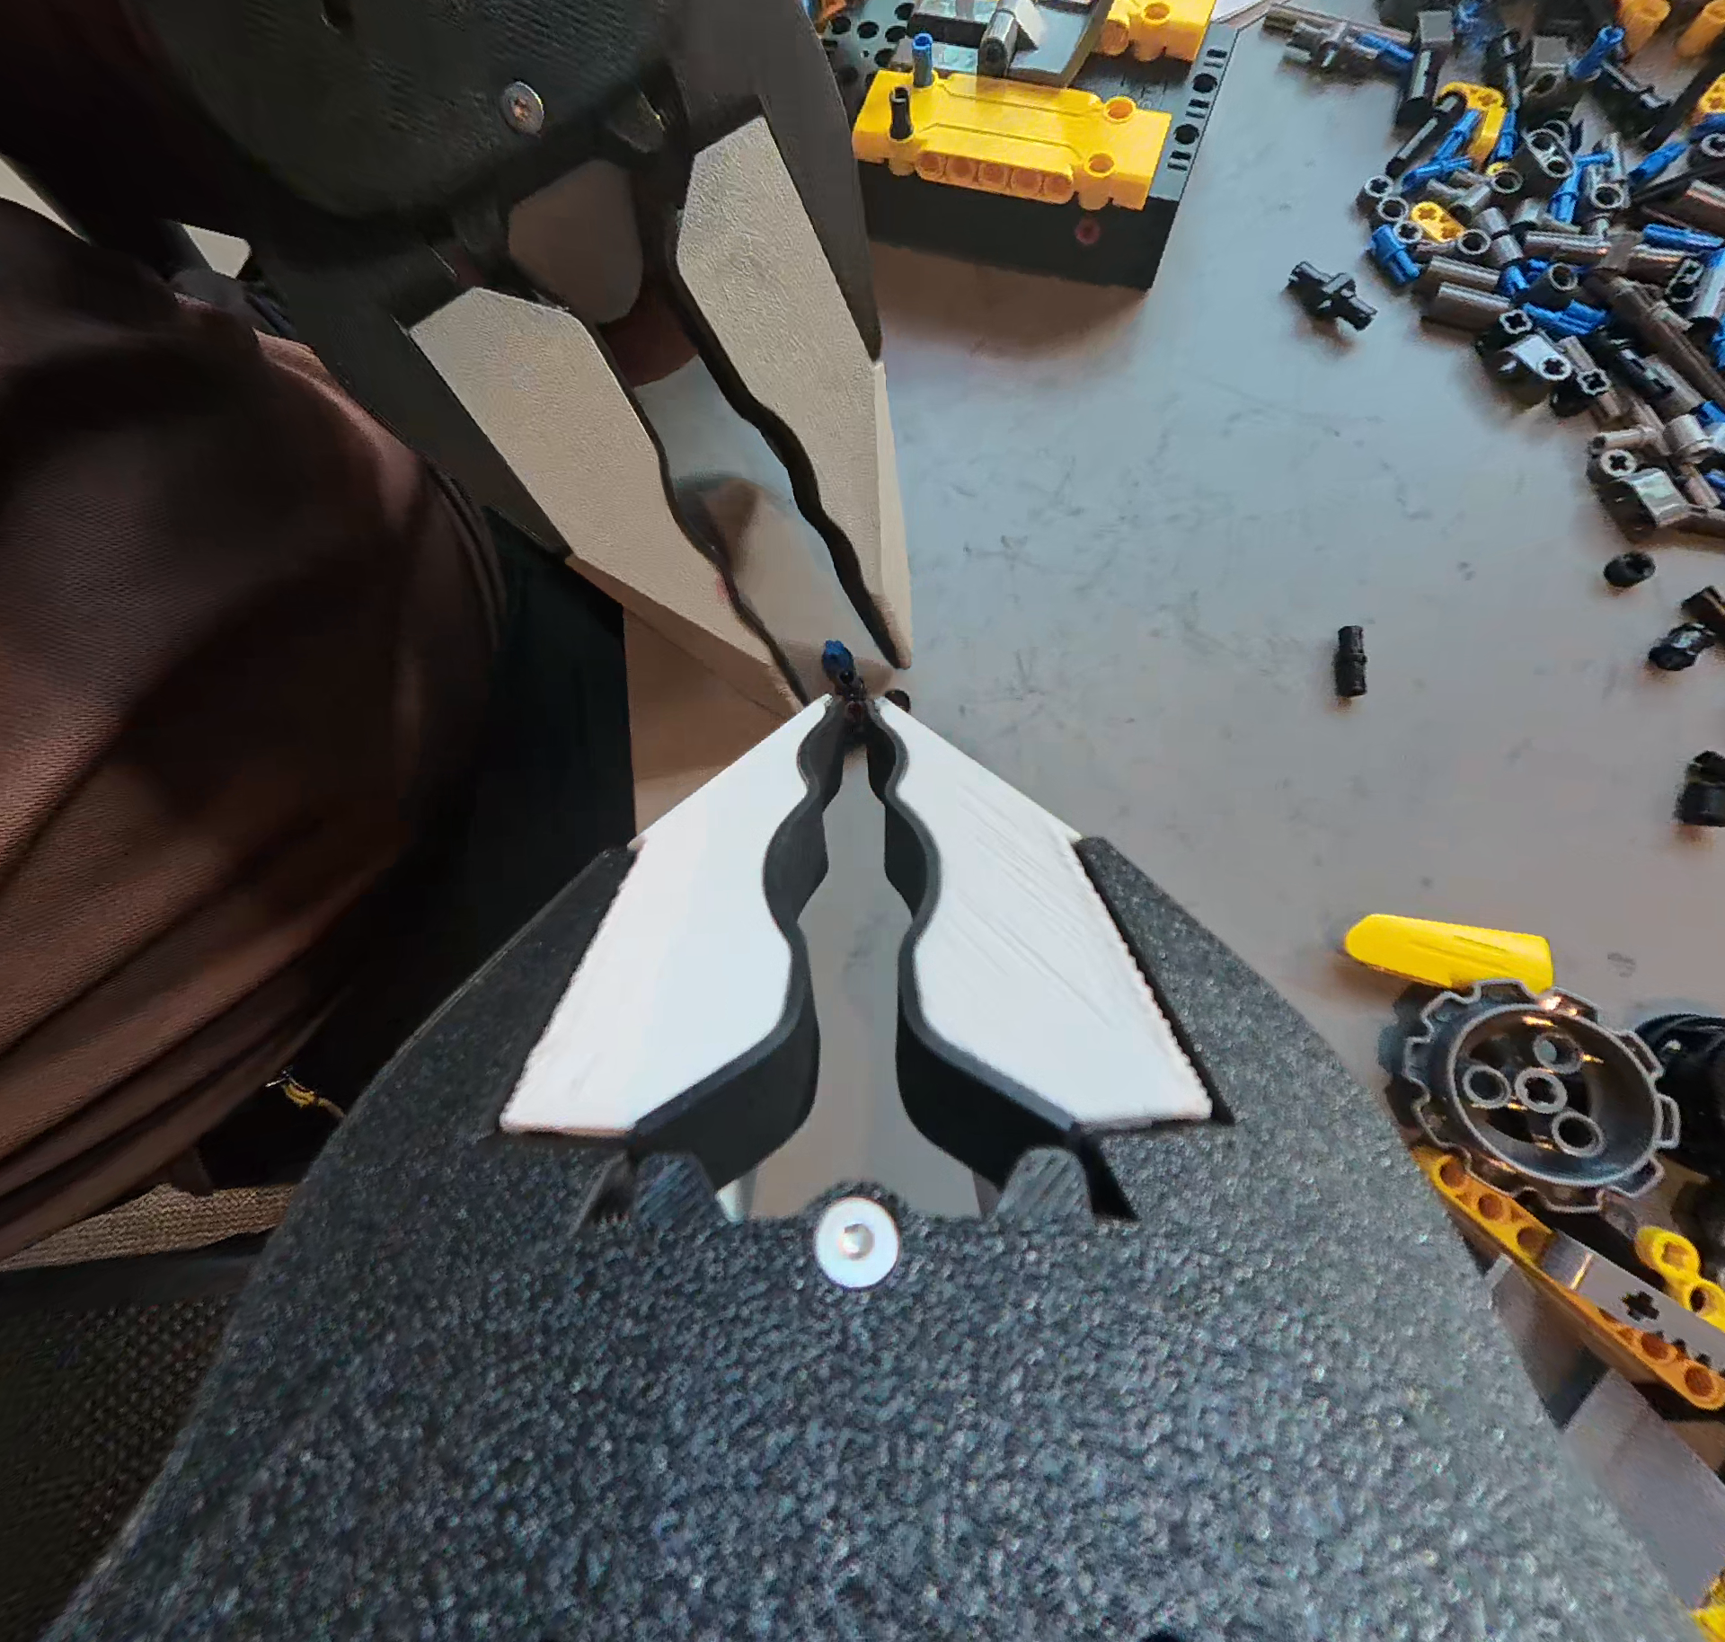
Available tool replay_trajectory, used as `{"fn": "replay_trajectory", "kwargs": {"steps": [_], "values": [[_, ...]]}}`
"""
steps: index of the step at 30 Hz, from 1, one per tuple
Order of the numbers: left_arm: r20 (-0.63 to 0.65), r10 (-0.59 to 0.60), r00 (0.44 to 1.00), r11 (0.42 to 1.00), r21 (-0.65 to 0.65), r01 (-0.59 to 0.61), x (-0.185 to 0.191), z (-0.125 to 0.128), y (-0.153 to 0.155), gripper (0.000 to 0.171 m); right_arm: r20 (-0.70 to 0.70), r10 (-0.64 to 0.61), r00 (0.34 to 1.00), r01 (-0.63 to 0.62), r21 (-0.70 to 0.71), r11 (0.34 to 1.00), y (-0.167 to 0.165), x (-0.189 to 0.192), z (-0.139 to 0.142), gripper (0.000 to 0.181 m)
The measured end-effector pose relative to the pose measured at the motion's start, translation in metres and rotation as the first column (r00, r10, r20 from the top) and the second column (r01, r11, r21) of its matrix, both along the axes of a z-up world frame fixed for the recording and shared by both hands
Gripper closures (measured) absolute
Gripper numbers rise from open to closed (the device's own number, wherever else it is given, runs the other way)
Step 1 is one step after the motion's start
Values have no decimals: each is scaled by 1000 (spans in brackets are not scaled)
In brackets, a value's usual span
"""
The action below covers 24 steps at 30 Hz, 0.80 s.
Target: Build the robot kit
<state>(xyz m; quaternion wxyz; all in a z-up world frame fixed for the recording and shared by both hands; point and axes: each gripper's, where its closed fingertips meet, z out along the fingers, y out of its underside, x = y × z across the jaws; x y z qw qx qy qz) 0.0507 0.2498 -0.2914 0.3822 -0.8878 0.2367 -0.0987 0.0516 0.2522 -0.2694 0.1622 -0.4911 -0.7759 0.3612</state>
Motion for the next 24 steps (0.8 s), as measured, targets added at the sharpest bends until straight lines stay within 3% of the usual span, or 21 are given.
{"fn": "replay_trajectory", "kwargs": {"steps": [5,16,22,24], "values": [[9,-19,1000,1000,-8,19,3,0,0,167,-3,0,1000,0,19,1000,1,-1,0,181],[3,-21,1000,1000,-4,21,3,-1,1,167,42,32,999,-37,120,992,0,-3,-6,181],[-3,-21,1000,1000,2,21,3,-1,1,166,28,29,999,-31,65,997,0,-5,-8,181],[0,-21,1000,1000,1,21,3,-1,1,167,34,48,998,-51,103,993,1,-2,-8,181]]}}
